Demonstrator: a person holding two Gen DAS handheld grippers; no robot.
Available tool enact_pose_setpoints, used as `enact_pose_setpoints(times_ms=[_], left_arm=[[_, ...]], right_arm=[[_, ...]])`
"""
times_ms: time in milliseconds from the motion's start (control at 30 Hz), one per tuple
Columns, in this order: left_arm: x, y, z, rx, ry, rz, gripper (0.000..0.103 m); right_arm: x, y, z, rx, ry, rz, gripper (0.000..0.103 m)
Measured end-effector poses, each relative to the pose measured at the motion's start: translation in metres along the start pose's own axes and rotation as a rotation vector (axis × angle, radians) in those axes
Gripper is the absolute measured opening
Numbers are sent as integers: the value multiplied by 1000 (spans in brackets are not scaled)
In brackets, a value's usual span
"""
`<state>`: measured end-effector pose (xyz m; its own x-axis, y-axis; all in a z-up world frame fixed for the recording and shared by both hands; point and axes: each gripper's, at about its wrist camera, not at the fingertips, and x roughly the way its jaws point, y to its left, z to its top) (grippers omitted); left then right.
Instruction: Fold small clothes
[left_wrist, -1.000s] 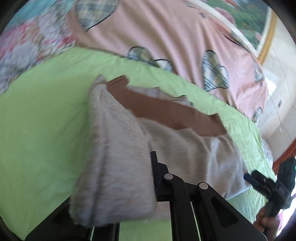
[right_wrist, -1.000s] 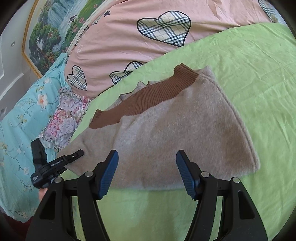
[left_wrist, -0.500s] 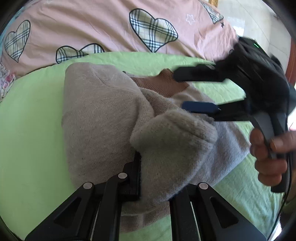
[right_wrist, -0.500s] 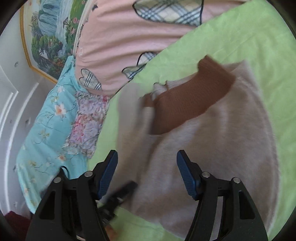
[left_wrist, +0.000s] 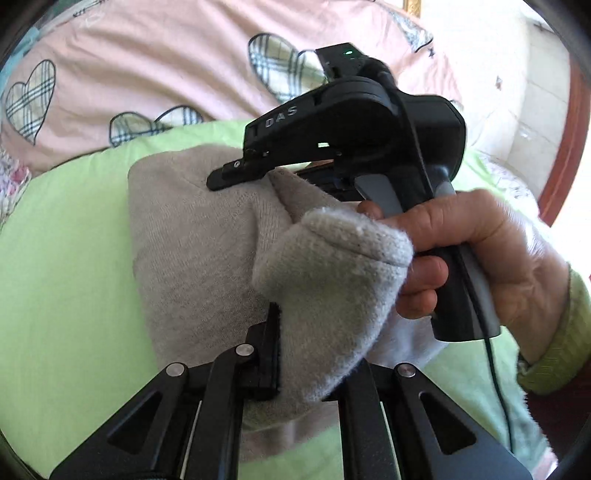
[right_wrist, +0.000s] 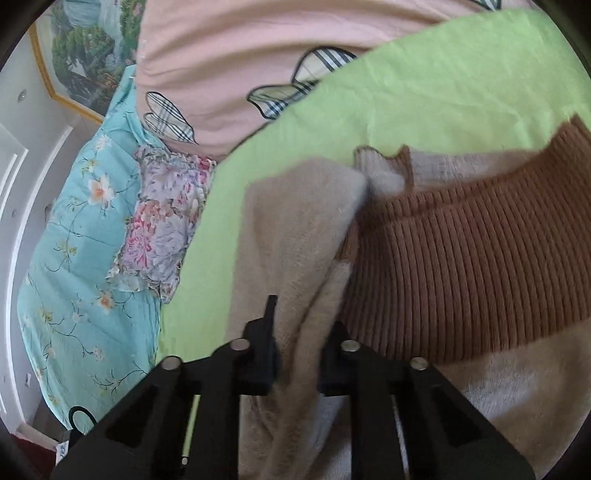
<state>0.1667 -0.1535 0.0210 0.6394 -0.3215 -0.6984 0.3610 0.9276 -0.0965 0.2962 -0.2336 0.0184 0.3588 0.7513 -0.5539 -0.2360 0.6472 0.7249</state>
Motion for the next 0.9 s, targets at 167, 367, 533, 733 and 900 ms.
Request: enact_pose_setpoints(times_ms=[167, 367, 533, 733, 900], left_arm=[[-9, -29, 27, 23, -36, -116, 8], [31, -80, 29, 52, 19, -190, 8], [66, -101, 20, 74, 89, -207, 8], [71, -104, 21, 39, 82, -226, 9], [88, -108, 16, 55, 115, -241, 15]], right_arm=[[-62, 20, 10, -135, -76, -44, 16], [-109, -27, 5, -130, -68, -238, 16], [-118, -75, -17, -77, -60, -304, 16], [-124, -67, -17, -159, -112, -335, 16], [-120, -84, -25, -123, -106, -367, 17]])
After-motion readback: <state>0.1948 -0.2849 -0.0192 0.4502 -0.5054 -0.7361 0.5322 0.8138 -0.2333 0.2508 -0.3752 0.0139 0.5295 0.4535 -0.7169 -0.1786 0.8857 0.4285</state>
